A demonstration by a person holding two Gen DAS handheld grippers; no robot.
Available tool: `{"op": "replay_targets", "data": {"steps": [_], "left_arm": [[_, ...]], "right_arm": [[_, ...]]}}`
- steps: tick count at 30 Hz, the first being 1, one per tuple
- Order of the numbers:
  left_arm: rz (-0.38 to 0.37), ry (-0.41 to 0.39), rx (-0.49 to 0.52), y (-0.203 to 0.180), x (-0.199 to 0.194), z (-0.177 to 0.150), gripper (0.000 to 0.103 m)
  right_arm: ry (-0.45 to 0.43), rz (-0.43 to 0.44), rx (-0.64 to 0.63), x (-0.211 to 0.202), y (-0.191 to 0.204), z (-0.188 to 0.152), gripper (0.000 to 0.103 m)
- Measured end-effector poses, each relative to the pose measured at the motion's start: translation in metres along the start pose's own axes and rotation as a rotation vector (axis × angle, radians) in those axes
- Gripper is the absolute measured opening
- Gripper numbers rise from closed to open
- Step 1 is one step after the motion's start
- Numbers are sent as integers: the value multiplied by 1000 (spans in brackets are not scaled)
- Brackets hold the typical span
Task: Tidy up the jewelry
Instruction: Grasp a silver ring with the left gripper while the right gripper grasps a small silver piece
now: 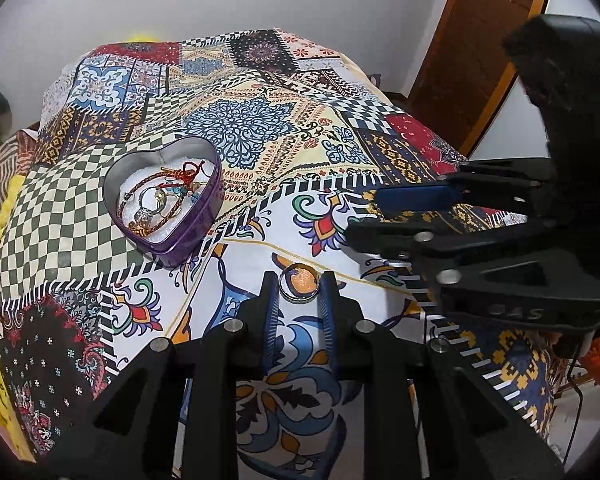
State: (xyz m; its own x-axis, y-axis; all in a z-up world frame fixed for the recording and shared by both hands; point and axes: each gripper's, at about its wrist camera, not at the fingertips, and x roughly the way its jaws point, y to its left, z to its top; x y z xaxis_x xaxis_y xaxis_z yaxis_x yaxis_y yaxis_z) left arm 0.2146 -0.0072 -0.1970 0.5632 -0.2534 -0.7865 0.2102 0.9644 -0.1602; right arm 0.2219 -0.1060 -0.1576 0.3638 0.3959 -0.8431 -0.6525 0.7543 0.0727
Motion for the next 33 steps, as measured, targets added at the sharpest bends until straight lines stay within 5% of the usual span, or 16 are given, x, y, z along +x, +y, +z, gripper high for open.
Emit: {"op": "replay_targets", "data": {"steps": [9,20,33], "left_arm": [[7,-11,1,-1,-2,-4,20],[20,-16,-21,0,-7,-3,20],[47,-74,-50,15,-31,5,20]], "right_arm": [[-6,-4,-5,4,-5,-5,34],[-30,-6,4,1,-5,-5,9],[-82,-7,-5,-16,5,7,9]]}}
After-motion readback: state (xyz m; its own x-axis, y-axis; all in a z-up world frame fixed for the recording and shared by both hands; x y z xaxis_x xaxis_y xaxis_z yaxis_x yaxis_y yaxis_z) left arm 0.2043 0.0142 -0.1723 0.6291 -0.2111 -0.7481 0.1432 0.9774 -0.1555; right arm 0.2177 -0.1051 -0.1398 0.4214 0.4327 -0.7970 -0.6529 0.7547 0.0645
